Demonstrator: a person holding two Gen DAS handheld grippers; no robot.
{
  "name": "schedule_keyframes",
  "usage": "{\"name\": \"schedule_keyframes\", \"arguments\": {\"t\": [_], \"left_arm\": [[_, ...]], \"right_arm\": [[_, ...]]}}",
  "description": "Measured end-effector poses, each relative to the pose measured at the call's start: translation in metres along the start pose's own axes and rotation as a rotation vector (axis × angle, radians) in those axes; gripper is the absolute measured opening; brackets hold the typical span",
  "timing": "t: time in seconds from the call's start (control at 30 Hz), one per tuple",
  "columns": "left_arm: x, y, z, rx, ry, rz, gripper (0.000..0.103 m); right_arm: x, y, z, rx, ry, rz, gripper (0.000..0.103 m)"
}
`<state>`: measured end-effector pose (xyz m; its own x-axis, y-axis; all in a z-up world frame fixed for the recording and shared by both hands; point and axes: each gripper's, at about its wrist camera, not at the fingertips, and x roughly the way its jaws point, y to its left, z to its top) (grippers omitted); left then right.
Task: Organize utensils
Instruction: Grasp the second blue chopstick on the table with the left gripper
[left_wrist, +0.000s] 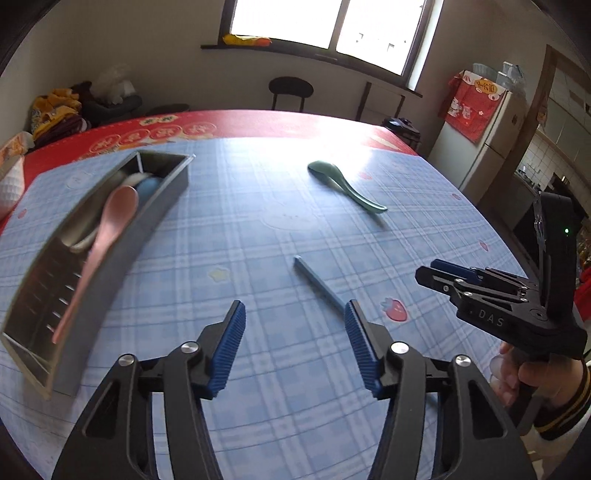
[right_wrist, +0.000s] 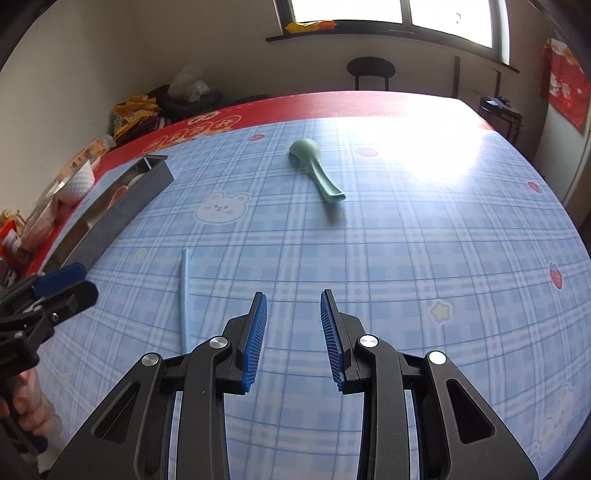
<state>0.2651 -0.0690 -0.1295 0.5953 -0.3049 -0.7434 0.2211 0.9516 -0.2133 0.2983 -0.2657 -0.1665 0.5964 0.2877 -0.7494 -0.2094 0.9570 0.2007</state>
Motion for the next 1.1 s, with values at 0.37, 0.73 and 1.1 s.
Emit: {"name": "schedule_keyframes", "arguments": {"t": [0.37, 0.73, 1.1], "left_arm": [[0.052, -0.047, -0.002, -0.036, 0.139, -0.020, 0.037], [0.068, -0.057, 0.012, 0.098, 0.103, 0.084, 0.013], [0.067, -0.046, 0.011, 0.150, 0.066, 0.168, 0.014]], "right_arm": [[-0.006, -0.021, -0.012, 0.016, -0.045, 0.089, 0.030], [-0.003, -0.033, -0.014, 0.091, -0.043, 0.178, 0.030], [-0.004, -0.037, -0.016, 0.101, -0.043, 0.203, 0.030]]}}
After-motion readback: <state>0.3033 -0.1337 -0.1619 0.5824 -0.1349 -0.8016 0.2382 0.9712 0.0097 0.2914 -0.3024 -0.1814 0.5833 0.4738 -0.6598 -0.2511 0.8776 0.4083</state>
